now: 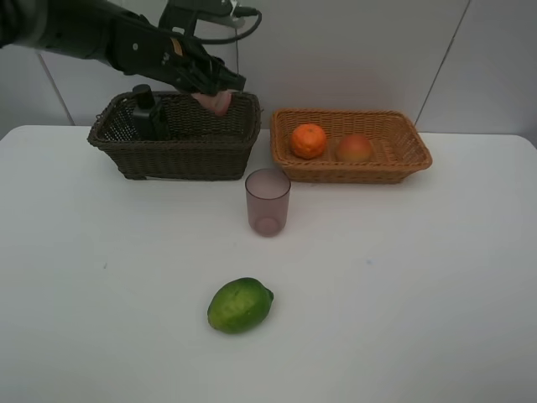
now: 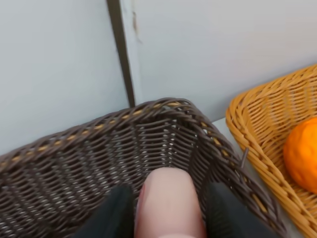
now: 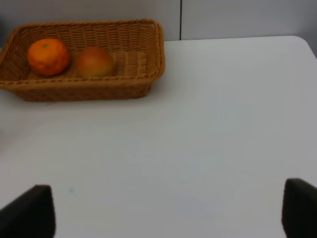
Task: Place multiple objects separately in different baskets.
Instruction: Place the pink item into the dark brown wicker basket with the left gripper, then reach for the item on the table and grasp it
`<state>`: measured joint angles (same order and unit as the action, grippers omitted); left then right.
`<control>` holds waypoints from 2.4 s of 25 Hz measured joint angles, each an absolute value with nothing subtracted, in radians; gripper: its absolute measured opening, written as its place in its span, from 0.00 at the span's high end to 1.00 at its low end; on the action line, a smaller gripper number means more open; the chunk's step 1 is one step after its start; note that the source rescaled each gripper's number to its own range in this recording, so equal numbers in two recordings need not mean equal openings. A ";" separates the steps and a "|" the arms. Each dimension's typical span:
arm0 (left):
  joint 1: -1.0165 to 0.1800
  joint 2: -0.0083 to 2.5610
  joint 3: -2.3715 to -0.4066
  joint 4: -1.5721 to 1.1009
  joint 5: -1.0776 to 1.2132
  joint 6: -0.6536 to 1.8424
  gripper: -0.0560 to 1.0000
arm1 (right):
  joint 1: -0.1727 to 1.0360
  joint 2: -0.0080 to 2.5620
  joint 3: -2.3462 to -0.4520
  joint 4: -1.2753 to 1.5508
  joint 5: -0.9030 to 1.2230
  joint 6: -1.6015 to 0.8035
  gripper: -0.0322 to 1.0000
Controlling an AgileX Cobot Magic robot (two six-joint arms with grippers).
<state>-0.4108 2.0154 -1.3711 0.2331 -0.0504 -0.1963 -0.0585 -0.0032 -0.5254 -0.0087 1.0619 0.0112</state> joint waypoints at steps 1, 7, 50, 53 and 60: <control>-0.411 2.034 -1.371 0.233 -0.063 -0.196 0.56 | -0.058 -0.003 -0.525 -0.009 1.062 0.011 0.03; -0.406 2.118 -1.372 0.234 -0.106 -0.195 0.56 | -0.058 -0.003 -0.525 -0.009 1.062 0.011 0.03; -0.450 1.842 -1.375 0.177 0.387 -0.216 0.02 | -0.058 -0.003 -0.525 -0.009 1.062 0.011 0.03; -0.480 1.804 -1.380 0.150 0.485 -0.218 0.02 | -0.058 -0.003 -0.525 -0.009 1.062 0.011 0.03; -0.577 1.798 -1.444 0.133 0.770 -0.098 0.02 | -0.058 -0.003 -0.525 -0.009 1.062 0.011 0.03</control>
